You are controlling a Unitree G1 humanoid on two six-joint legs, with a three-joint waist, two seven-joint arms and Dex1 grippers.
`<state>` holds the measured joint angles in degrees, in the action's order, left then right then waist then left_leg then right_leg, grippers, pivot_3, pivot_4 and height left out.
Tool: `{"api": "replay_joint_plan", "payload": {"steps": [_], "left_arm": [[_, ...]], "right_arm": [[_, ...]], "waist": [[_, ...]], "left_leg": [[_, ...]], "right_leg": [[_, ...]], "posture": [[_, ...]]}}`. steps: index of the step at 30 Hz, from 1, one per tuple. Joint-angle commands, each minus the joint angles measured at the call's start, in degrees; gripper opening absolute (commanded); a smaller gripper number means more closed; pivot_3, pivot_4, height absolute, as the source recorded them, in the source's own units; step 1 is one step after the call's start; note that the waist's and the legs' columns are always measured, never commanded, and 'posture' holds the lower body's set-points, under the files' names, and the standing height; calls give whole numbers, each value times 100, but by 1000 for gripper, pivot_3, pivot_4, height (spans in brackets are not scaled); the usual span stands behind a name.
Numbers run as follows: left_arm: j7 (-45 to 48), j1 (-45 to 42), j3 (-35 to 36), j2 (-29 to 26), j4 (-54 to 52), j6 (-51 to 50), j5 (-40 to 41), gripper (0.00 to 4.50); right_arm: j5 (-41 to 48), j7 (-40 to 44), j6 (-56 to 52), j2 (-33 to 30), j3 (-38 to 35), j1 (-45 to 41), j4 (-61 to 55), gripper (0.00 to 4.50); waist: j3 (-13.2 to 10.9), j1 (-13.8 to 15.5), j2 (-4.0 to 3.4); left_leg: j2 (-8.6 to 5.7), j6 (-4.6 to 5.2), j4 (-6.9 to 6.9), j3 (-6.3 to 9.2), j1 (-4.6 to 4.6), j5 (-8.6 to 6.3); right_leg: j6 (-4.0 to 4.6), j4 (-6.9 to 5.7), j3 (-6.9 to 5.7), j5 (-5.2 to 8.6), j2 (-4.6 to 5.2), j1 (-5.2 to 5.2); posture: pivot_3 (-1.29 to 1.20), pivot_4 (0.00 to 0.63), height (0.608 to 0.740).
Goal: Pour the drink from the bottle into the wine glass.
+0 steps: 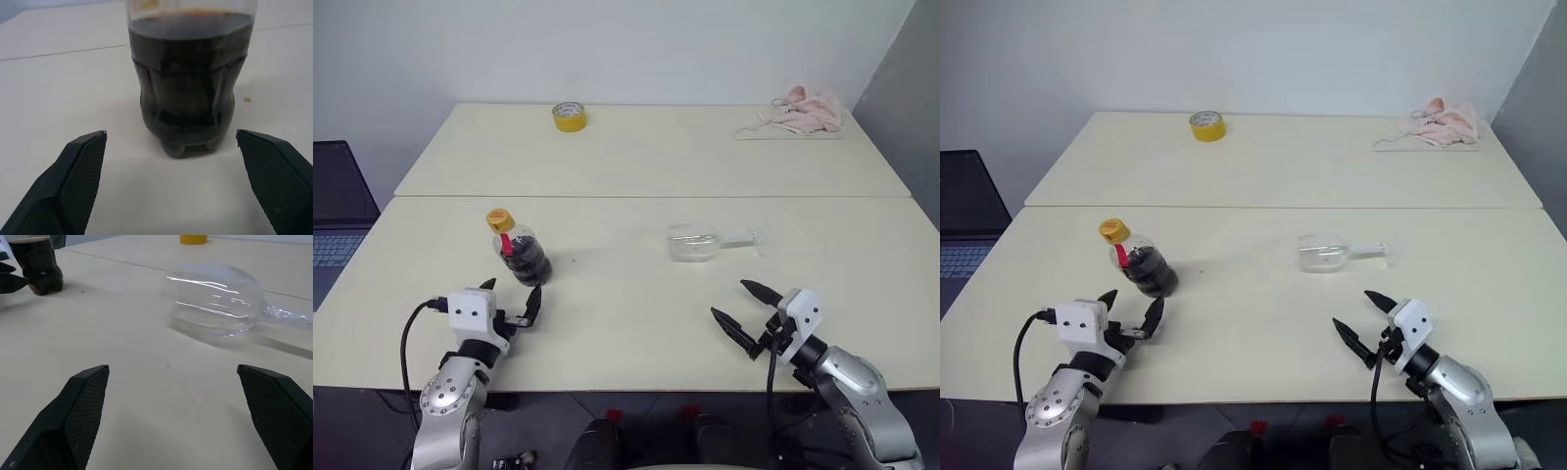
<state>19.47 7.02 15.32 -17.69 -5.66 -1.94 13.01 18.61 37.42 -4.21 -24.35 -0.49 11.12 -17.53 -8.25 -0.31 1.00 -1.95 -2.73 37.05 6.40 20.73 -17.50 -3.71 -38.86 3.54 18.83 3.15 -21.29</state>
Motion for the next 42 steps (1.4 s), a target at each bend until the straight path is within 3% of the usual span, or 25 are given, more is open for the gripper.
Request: {"api": "replay_joint_plan", "payload": {"steps": [1, 17, 29, 42], "left_arm": [[-39, -268, -32, -20, 191, 83, -37, 4487], [409, -1141, -365, -26, 800, 163, 29, 4487], [67, -1371, -229, -2, 708, 136, -36, 4487], [571, -1506, -420, -144, 897, 107, 111, 4487]], "right_arm": [[-45, 92, 220, -34, -56, -38, 59, 4500], [-43, 324, 603, 32, -8, -98, 370, 4500], [118, 355, 102, -23, 12, -399, -48, 4500], [584, 387, -943, -202, 81, -810, -786, 4500]], "waist": [[0, 0, 1], [-8, 0, 13], [-11, 6, 18], [-12, 9, 21]], "left_leg": [[-1, 0, 0, 0, 0, 0], [-3, -5, 3, 1, 1, 3], [-4, -5, 5, 4, 2, 3], [-7, -6, 7, 5, 4, 3]], "right_leg": [[0, 0, 0, 0, 0, 0], [1, -3, -1, -1, 2, -2], [1, -5, -1, -1, 2, -3], [2, -7, -3, -1, 4, -5]], "posture": [[0, 150, 740], [0, 150, 740], [0, 150, 740], [0, 150, 740]]}}
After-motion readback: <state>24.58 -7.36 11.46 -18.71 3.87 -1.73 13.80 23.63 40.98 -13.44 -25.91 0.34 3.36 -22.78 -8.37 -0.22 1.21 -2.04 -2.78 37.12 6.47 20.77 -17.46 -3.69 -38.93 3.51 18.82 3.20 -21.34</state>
